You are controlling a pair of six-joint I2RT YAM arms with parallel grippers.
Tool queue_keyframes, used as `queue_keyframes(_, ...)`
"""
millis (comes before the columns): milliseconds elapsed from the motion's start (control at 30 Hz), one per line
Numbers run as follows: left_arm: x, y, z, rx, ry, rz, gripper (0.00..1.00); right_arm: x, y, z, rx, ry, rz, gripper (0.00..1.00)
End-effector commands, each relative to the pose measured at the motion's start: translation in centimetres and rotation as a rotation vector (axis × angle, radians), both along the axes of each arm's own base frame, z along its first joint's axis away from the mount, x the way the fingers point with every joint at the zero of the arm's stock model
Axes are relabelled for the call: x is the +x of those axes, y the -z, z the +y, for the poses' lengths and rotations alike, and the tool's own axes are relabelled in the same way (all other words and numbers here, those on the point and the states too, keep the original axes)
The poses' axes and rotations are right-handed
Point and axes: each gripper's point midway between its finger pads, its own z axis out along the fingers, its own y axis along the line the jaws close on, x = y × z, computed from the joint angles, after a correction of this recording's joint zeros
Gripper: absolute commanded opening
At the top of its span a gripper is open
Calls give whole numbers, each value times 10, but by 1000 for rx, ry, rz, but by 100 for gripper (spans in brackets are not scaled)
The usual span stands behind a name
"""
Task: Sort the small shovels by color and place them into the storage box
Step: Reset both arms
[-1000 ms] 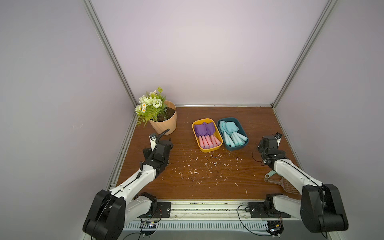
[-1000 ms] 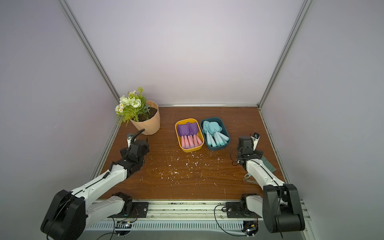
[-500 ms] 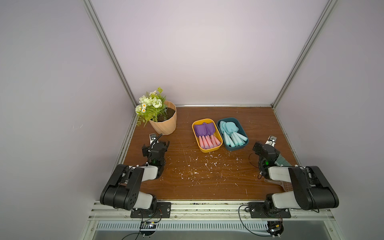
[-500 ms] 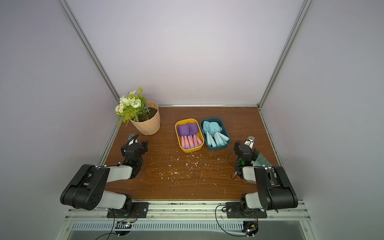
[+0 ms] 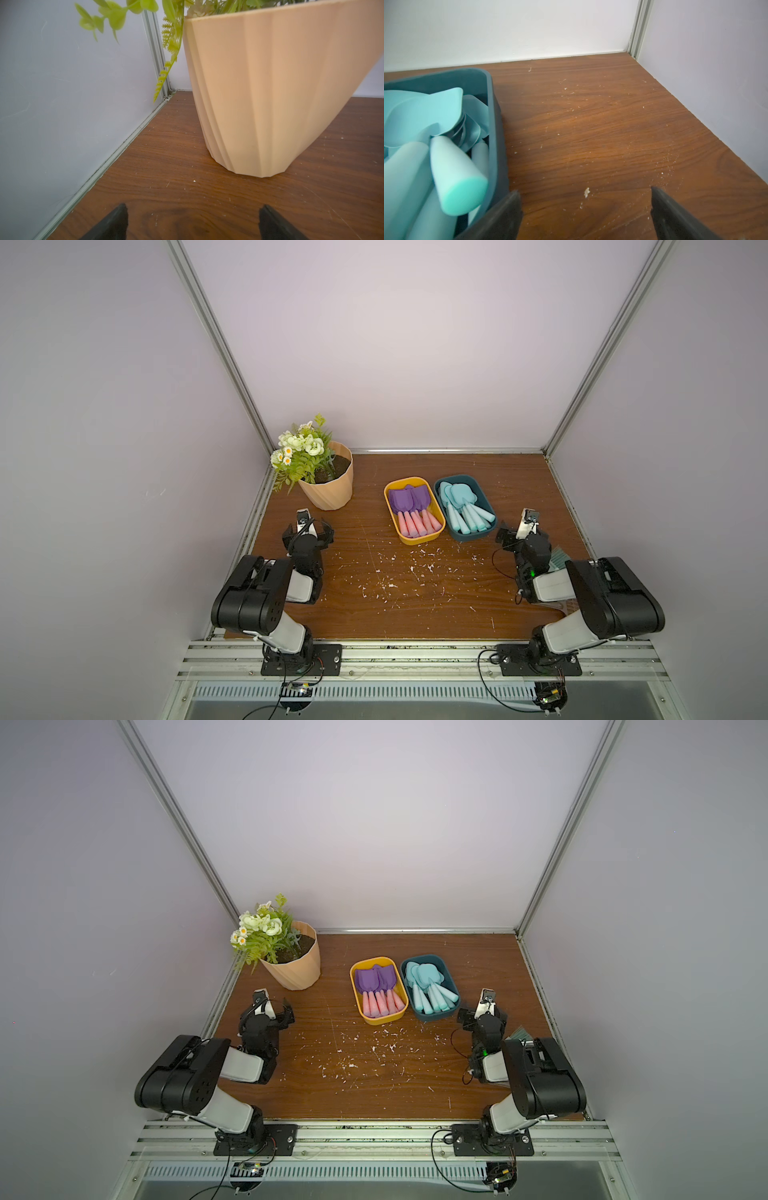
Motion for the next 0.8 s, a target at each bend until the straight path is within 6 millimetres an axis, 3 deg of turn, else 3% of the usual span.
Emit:
queue_keyframes(0,6,-20,-1,-4,27,-86,99,7,-19,3,-5,-22,-66,100)
queue_keyframes(767,4,-22,-2,-4,49,-99,99,5,-20,4,-6,-24,-67,99)
